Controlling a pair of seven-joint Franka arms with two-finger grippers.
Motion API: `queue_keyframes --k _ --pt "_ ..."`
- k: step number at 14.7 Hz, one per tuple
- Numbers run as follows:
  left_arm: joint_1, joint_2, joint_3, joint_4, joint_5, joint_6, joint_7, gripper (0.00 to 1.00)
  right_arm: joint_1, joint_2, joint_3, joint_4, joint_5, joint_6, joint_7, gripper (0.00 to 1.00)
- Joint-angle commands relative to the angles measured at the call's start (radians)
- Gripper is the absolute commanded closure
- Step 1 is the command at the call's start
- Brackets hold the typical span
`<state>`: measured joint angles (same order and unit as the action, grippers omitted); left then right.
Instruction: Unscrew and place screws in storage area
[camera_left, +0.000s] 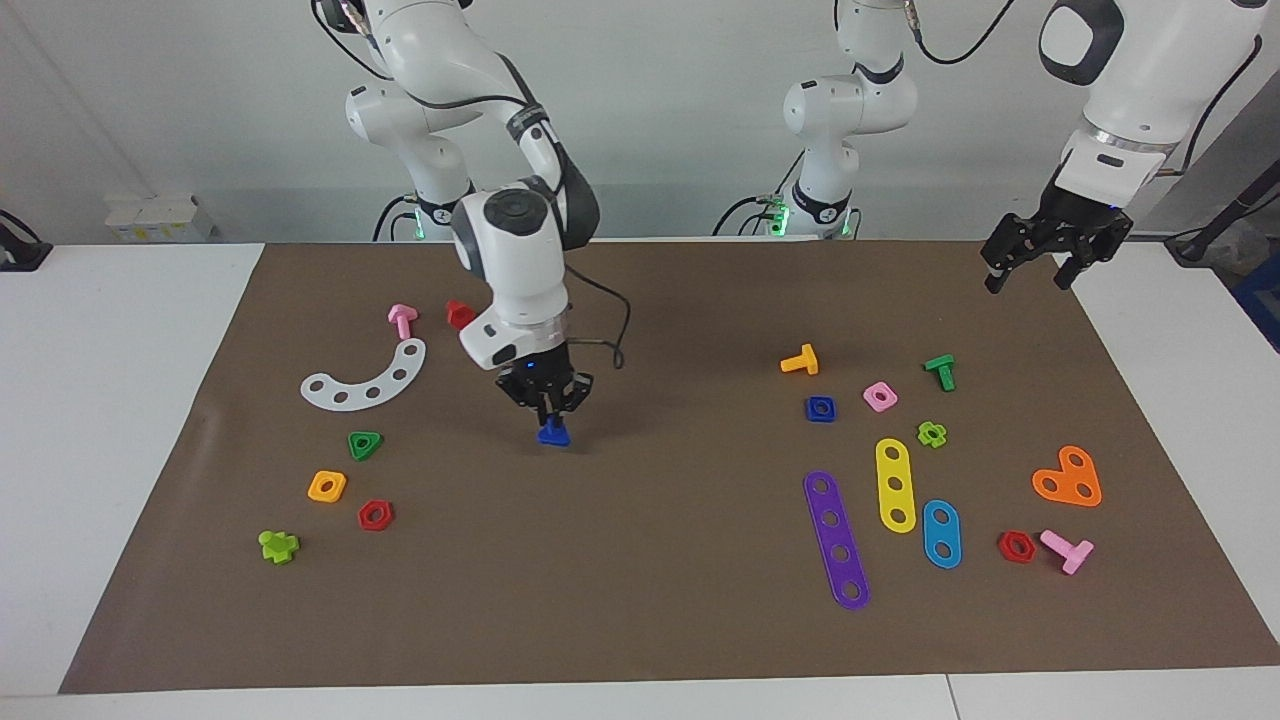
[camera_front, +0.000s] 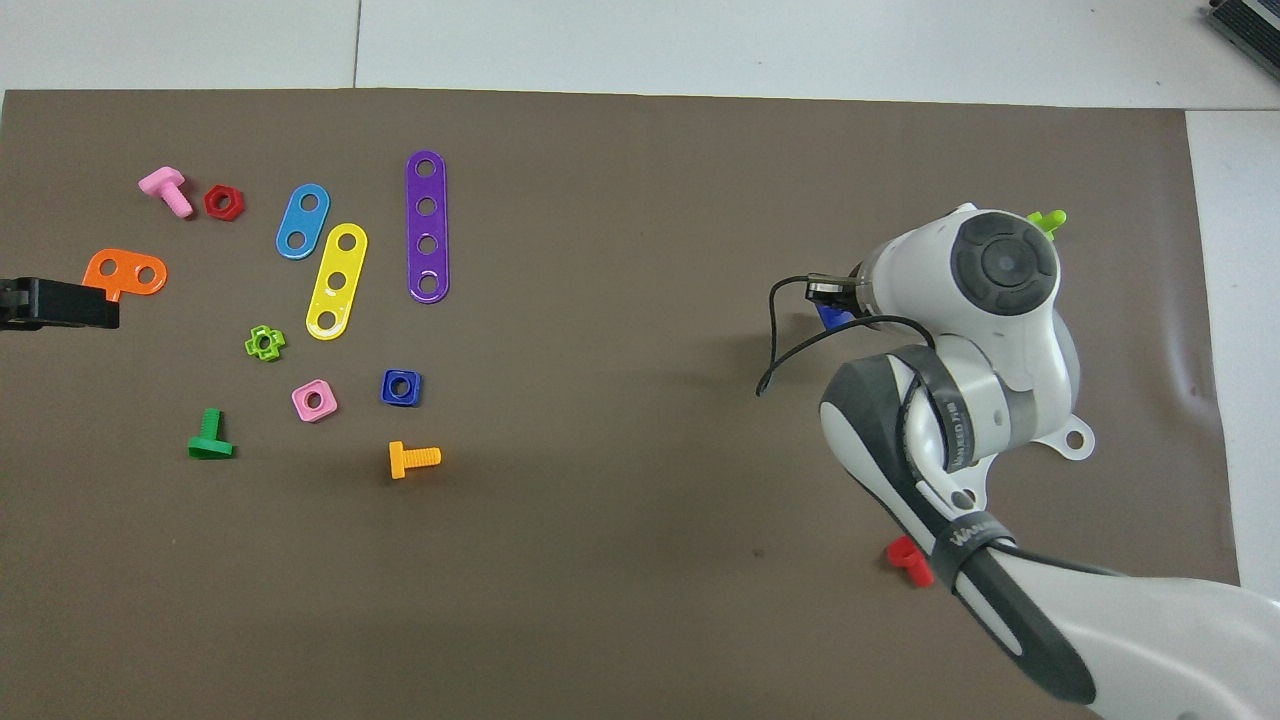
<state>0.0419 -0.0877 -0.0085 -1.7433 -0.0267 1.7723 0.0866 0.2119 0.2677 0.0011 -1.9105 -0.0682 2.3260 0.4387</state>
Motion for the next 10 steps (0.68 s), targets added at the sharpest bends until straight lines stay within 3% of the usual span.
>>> queue_keyframes --k 1,10 --pt "-0.007 -0.009 0.010 -0.013 0.017 -0.002 0.015 0.00 -0.070 -0.009 0.017 -0.027 0.056 0.006 -0.115 1.00" --pt "-0.010 -0.012 0.007 -0.013 0.073 -0.051 0.010 0.00 -0.166 0.022 0.014 -0.039 0.060 -0.013 -0.196 1.00"
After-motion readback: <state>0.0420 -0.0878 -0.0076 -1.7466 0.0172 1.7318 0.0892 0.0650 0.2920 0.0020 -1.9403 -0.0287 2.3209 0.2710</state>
